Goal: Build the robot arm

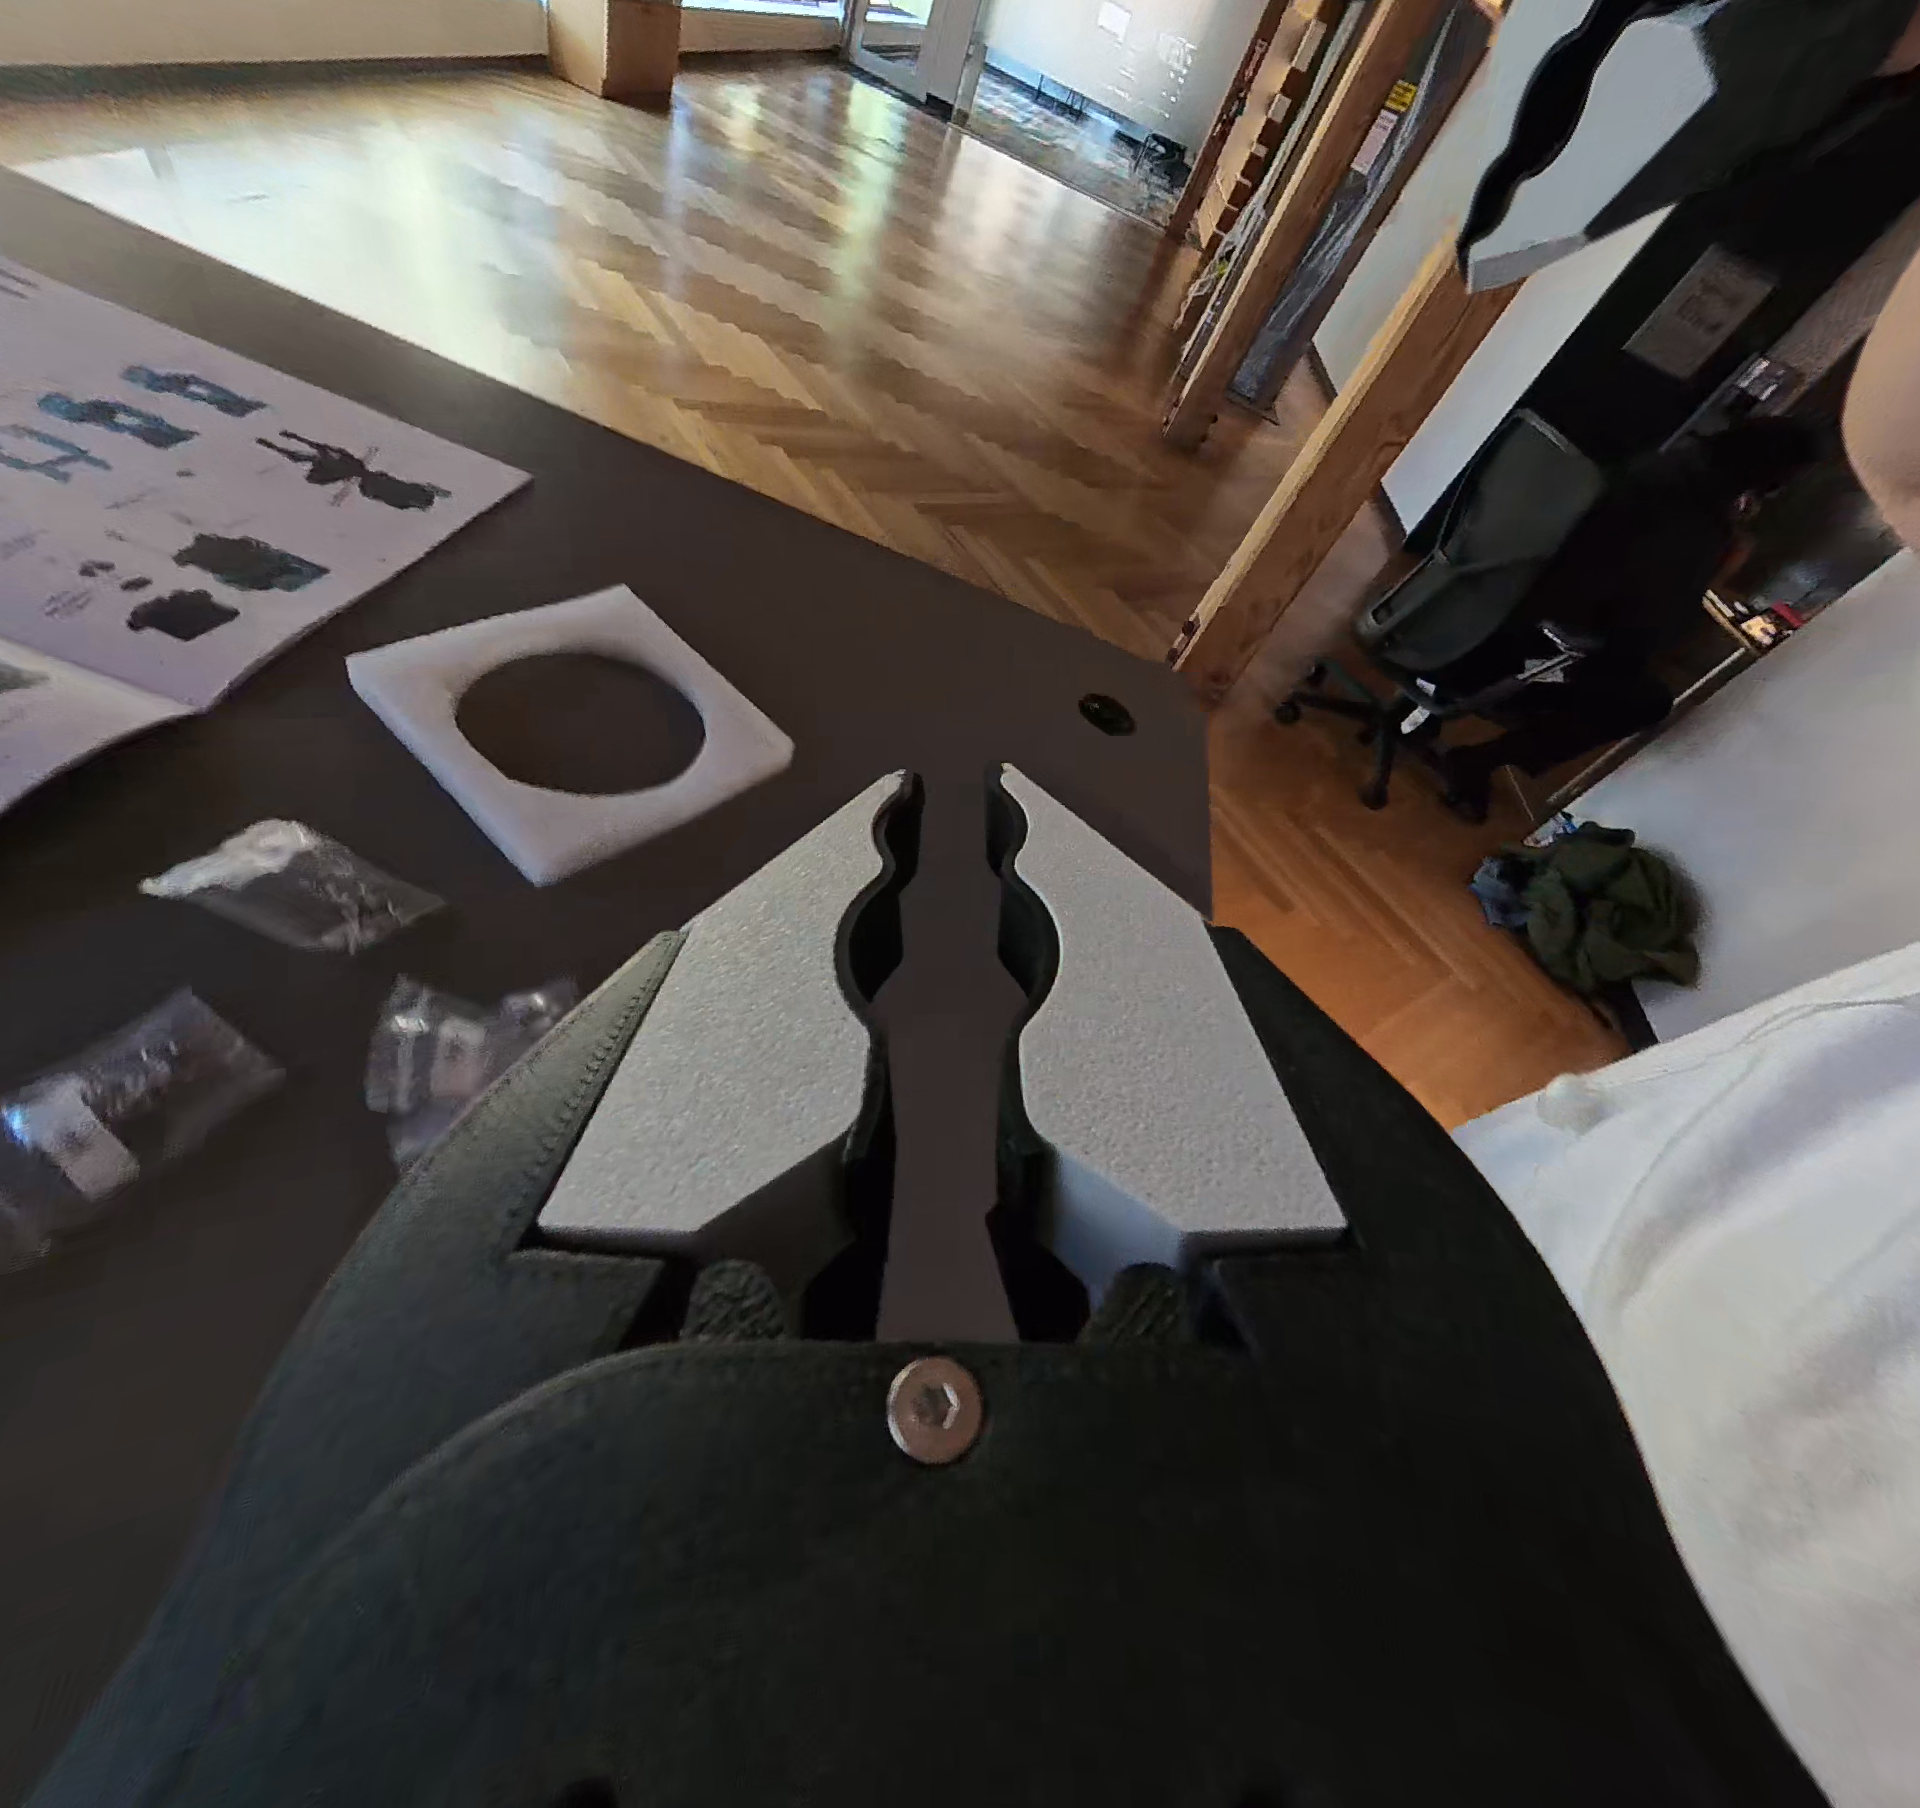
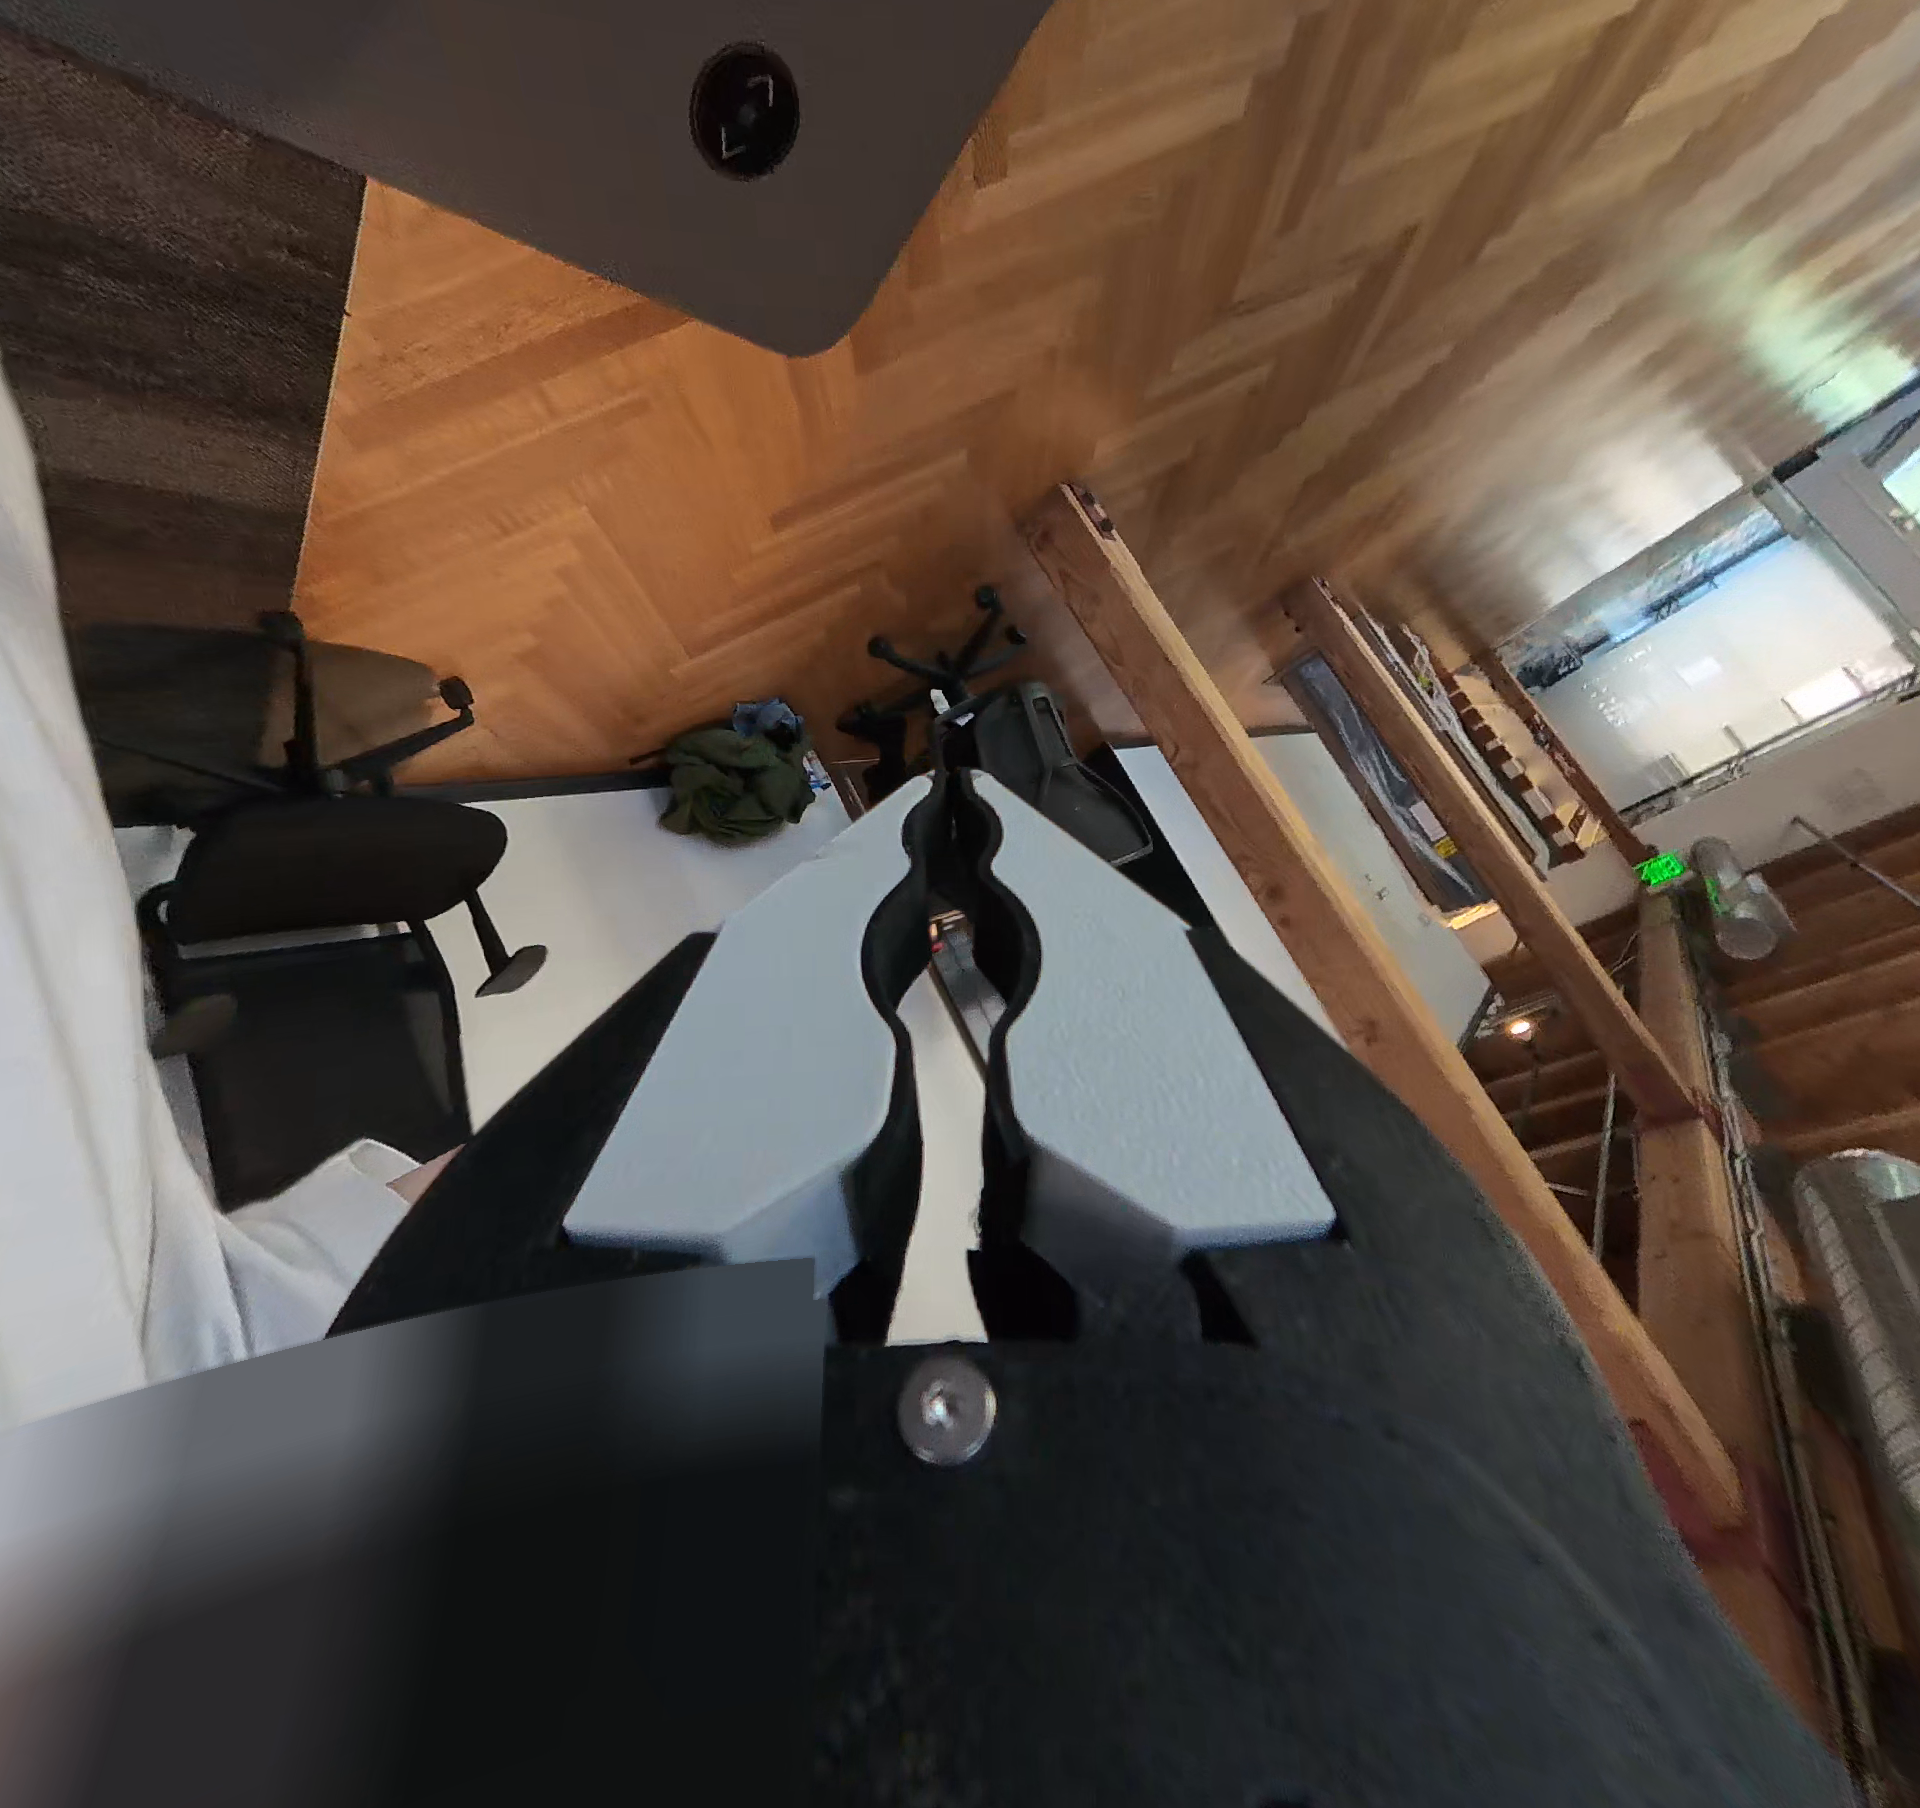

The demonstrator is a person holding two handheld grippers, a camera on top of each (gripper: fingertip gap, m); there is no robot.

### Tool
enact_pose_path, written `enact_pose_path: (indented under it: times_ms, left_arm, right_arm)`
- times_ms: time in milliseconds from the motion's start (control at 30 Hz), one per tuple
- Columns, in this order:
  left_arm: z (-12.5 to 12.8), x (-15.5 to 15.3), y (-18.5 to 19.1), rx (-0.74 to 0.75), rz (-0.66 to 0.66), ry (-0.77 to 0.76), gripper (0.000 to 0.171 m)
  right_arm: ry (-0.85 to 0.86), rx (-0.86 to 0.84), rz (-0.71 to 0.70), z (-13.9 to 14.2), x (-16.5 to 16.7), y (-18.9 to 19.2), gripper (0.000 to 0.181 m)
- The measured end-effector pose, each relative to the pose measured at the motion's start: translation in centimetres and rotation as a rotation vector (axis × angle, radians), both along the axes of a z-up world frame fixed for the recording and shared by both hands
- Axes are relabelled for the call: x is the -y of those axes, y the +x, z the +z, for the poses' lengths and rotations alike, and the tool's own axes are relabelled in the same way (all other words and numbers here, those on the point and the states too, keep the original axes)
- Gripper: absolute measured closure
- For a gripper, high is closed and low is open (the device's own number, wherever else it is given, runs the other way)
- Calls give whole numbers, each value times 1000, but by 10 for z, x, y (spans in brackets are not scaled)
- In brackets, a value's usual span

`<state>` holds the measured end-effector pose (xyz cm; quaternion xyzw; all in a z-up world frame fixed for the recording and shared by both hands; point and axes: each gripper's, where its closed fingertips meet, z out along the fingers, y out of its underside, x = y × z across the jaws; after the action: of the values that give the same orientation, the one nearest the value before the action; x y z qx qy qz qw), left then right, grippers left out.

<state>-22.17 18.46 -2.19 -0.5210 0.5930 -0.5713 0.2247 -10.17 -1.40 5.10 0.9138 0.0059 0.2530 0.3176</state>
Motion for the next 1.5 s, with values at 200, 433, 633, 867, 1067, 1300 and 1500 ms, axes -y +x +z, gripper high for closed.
enact_pose_path:
  times_ms: [200,433,633,867,1067,1300,1500]
  left_arm:
    - [19,-25,72,28,8,24,161]
    - [7,-45,127,-10,169,50,160]
    - [24,-68,156,50,427,81,158]
    - [122,-118,186,199,632,230,143]
    - [107,-172,197,107,800,363,132]
    - [94,-205,204,73,861,192,135]
    - [114,-206,212,377,860,-155,141]
  right_arm:
    - [-55,-20,13,8,-10,59,181]
    - [-61,-52,160,-1,-39,145,181]
    - [174,-259,358,-46,-97,205,181]
    - [1248,-828,140,-90,-286,225,180]
    - [1970,-497,158,-60,-343,303,181]
    - [2325,-439,354,-81,-352,307,181]
    - [2140,-91,405,-113,-359,335,170]
